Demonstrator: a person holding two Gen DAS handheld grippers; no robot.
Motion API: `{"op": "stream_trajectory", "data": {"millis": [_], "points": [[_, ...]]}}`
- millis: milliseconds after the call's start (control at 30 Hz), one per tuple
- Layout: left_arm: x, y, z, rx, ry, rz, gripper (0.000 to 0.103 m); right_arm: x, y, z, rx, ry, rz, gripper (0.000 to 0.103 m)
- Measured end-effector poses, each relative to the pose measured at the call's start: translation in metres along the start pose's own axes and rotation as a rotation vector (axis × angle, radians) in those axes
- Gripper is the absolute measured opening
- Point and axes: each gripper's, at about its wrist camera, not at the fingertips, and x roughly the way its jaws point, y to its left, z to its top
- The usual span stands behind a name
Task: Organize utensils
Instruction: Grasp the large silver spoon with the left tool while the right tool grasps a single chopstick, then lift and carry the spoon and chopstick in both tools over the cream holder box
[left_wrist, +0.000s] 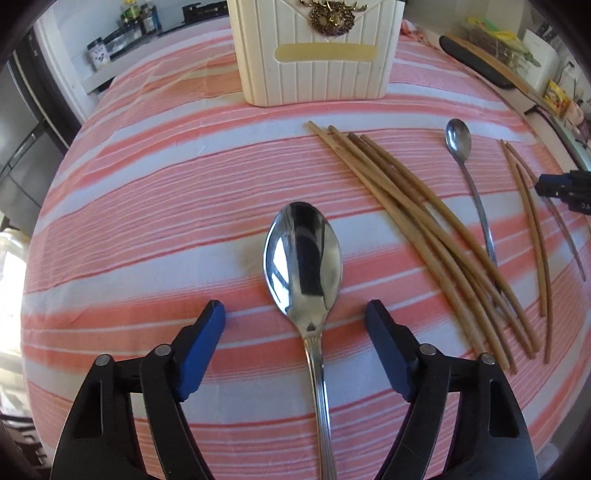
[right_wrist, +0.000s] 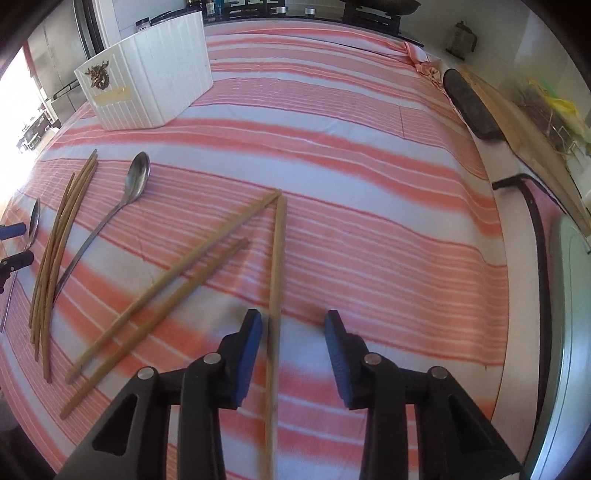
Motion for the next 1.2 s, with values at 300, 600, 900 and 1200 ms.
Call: {"op": "stream_trajectory", "data": {"millis": [300,600,900,1200], "points": [[-0.018,0.013,0.008,-0.026,-0.079,-0.057,0.039,-0.023,-0.006,0.02,0.123,-0.155,0.066,0.007],[-0.097,0.034,0.003,-0.057,-0.268,-0.159,0.039,-0.144,-0.002,0.0,0.198,-0.406,0.212,0.007],[-0.128,0.045,0.008,-0.087,-0.356,-0.228,0.003,-0.193,0.022,0.001,0.172,-0.558,0.202,0.007],[-0.099,0.046,0.014,-0.052,-0.263,-0.182,0.028,-0.209,0.035,0.012,0.145,-0.625,0.212,0.007]]}}
